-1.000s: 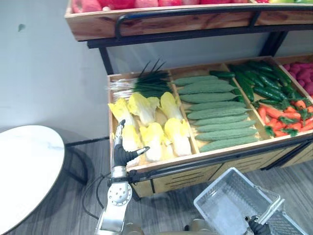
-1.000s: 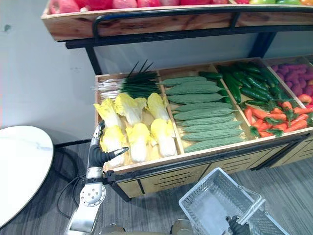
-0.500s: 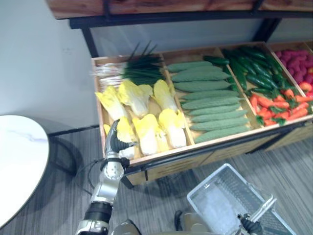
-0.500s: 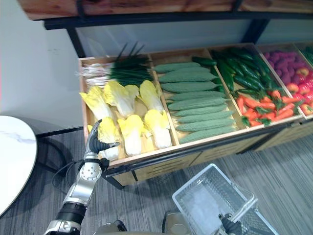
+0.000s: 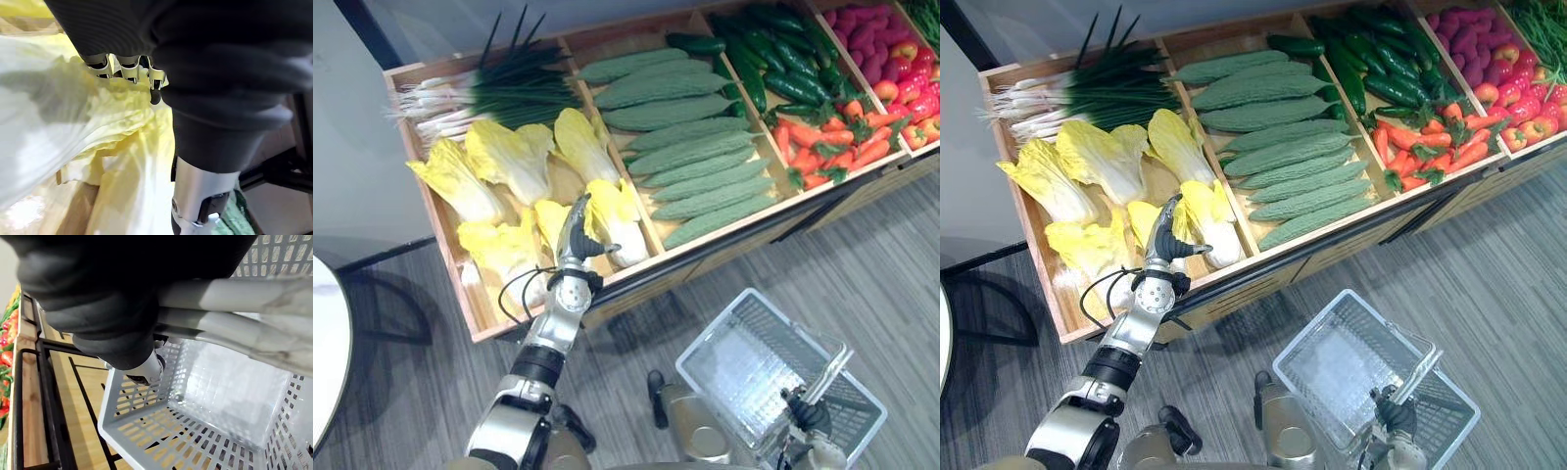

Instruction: Pick vegetable in the basket

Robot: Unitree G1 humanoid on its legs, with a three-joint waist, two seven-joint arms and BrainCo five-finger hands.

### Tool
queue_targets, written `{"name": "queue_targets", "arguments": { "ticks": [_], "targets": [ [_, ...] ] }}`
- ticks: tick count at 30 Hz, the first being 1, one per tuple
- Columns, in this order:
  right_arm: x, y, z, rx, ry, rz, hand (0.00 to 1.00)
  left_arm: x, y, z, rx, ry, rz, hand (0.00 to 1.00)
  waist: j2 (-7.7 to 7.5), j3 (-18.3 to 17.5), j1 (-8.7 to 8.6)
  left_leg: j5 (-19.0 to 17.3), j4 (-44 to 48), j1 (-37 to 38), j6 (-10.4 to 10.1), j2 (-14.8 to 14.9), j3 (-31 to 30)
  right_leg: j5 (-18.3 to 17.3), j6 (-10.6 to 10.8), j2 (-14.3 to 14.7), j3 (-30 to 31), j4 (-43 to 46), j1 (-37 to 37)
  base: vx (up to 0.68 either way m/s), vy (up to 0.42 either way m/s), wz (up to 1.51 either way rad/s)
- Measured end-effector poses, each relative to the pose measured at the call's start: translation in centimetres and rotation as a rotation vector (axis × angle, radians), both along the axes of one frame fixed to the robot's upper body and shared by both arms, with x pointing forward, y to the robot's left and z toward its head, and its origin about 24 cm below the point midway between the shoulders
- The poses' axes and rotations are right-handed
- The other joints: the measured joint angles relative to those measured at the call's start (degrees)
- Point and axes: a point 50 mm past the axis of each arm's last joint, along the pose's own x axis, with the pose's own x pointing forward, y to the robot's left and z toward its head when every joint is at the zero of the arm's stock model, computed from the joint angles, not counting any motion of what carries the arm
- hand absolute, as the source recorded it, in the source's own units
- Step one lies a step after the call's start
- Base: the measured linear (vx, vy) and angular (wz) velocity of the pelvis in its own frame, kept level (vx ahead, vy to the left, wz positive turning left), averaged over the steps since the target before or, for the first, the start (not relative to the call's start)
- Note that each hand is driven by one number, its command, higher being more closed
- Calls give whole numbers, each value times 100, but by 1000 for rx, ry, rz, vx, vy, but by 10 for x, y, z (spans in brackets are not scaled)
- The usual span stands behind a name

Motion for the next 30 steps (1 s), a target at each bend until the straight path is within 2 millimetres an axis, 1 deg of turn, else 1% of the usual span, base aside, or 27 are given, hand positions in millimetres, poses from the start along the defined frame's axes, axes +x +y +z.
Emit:
{"name": "queue_targets", "arguments": {
  "ticks": [2,6,9,11,14,15,17,20,21,24,30],
  "targets": [
    [2,0,3,-3,-17,2,100,2,6,3,12,-6,32,0,13,97,-10,-31,61,-26,1,38,15,1,0,13,10,10,-19,-74,-18,-5],
    [5,0,7,2,-44,-1,100,7,15,7,51,-13,85,0,21,174,6,-69,186,-128,30,77,43,3,-1,14,37,95,-135,-24,-3,-2],
    [11,5,11,-1,-72,25,100,7,20,11,71,-32,112,0,40,255,8,-83,247,-186,51,87,42,4,0,9,51,150,-191,0,0,0],
    [14,6,14,-4,-97,29,100,7,21,12,109,-40,116,0,46,332,26,-89,263,-184,58,86,41,3,1,1,52,184,-195,0,0,0],
    [16,7,16,-7,-110,47,100,7,28,11,181,-43,135,0,68,400,65,-95,276,-187,59,97,67,2,2,8,67,185,-225,-23,-13,-3],
    [16,7,16,-9,-110,52,100,7,28,11,190,-44,135,100,78,406,89,-100,284,-187,57,108,85,3,2,16,78,187,-237,-27,-20,-11],
    [17,8,16,-10,-111,65,100,7,29,10,205,-44,138,100,107,421,161,-130,370,-235,48,181,127,16,-5,68,104,195,-297,-17,-28,-12],
    [19,10,17,-12,-112,80,100,6,32,11,209,-48,147,100,124,426,166,-130,390,-270,47,215,116,22,-12,88,86,197,-317,-7,-22,-2],
    [20,9,19,-21,-121,90,100,6,33,11,204,-49,152,100,158,448,166,-130,386,-273,47,217,116,22,-12,89,84,192,-317,0,0,0],
    [23,9,23,-29,-138,94,100,4,34,12,194,-59,154,100,199,472,167,-127,370,-272,45,212,112,21,-11,88,79,187,-317,0,0,0],
    [23,8,23,-32,-137,88,100,-5,37,13,152,-92,159,100,211,479,186,-105,291,-274,23,161,36,17,-5,76,48,169,-296,5,0,1]
  ]
}}
